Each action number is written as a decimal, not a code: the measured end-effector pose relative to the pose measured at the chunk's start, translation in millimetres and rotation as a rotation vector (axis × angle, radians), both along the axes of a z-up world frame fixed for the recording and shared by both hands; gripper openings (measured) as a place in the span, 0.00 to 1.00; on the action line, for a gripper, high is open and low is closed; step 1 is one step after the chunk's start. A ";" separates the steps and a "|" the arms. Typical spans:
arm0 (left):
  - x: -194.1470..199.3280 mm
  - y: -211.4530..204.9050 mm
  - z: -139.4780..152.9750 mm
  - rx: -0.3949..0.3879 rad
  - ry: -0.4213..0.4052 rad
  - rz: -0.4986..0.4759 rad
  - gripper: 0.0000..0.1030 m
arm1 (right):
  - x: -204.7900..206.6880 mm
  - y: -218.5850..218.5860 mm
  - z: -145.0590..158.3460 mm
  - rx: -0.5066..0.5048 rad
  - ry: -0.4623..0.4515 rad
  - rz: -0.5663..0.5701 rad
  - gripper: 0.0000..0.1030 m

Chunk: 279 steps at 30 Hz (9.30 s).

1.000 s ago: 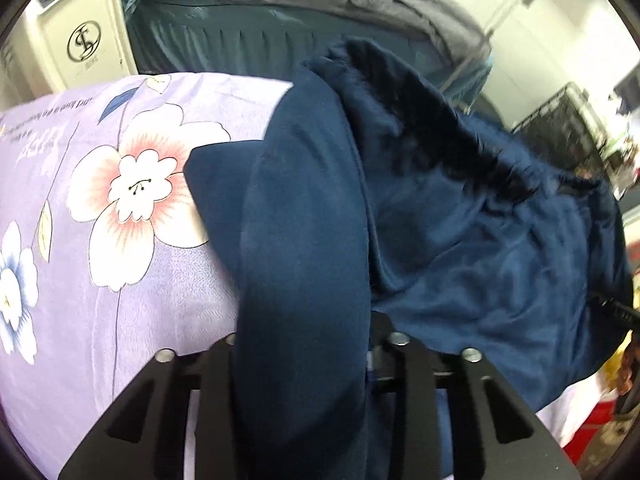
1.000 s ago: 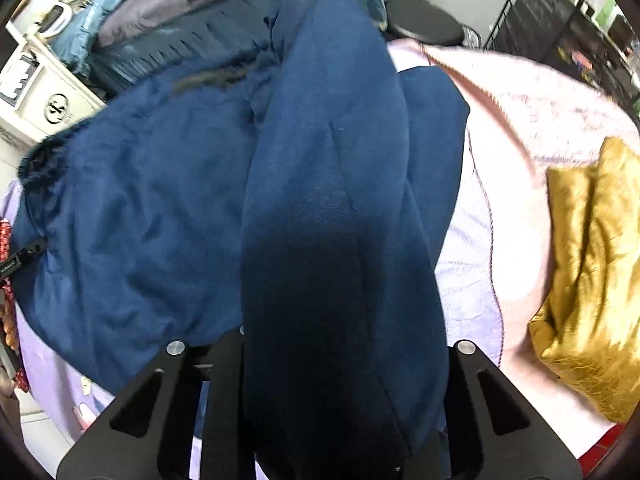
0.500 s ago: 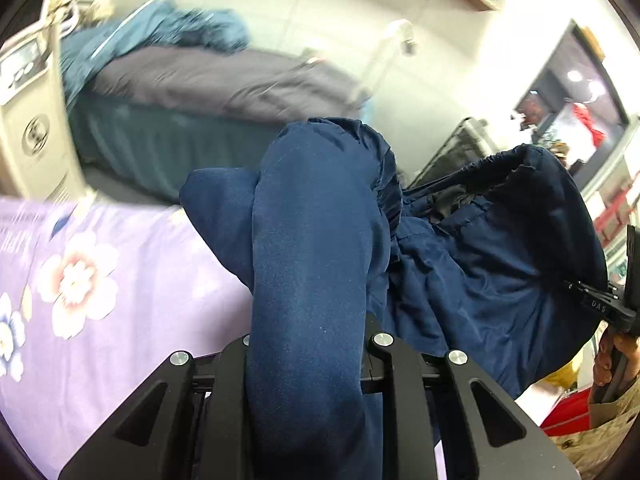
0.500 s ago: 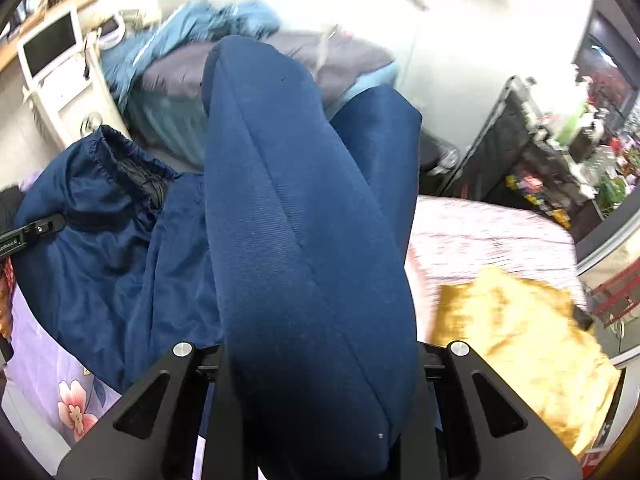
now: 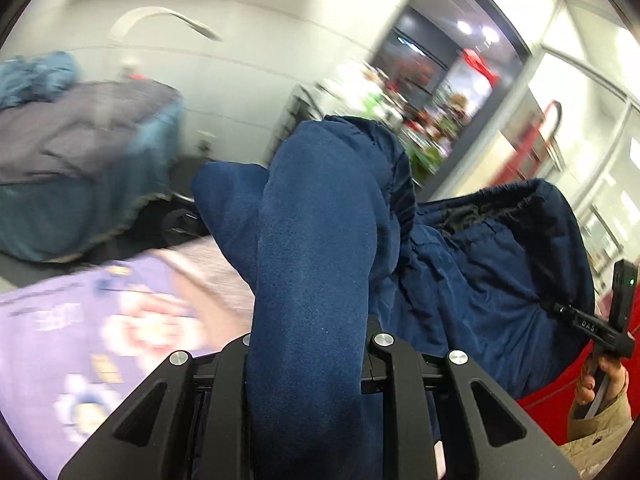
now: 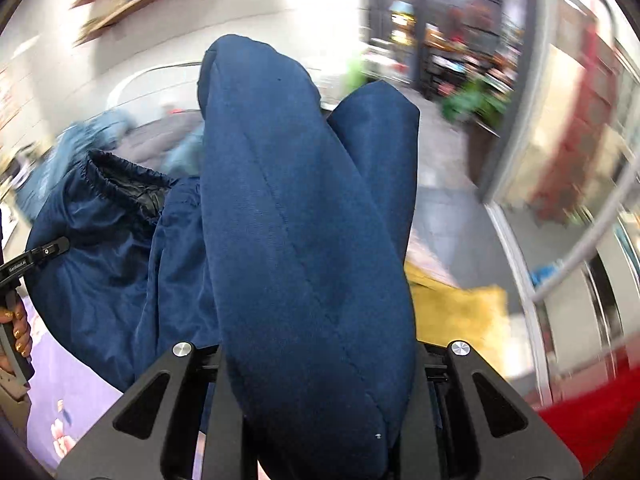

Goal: Fold large clothes

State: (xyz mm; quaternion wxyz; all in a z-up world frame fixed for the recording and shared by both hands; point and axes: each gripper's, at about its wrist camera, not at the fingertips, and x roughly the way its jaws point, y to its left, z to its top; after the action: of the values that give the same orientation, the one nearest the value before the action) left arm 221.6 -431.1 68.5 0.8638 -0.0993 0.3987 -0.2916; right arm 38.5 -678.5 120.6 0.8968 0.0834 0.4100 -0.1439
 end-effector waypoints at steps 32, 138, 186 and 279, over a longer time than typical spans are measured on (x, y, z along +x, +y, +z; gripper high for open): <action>10.2 -47.3 -24.7 0.396 0.076 0.154 0.94 | -125.8 -180.5 -98.9 0.242 0.115 -0.645 0.88; -108.8 -110.2 -66.7 0.584 0.233 -0.129 0.94 | -80.0 36.7 -80.9 0.028 0.380 -0.160 0.95; -111.9 -121.4 -60.8 0.626 0.168 -0.150 0.94 | -71.3 33.2 -85.9 0.037 0.387 -0.147 0.95; -127.2 -122.0 -42.2 0.630 0.063 -0.114 0.94 | -72.8 29.6 -85.7 0.029 0.381 -0.142 0.95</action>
State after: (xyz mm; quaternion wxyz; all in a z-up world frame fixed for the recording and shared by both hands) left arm 94.4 -553.1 26.3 0.8215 0.1865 0.5010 -0.1984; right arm -34.3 -649.0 34.9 0.7893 0.0963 0.5674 -0.2140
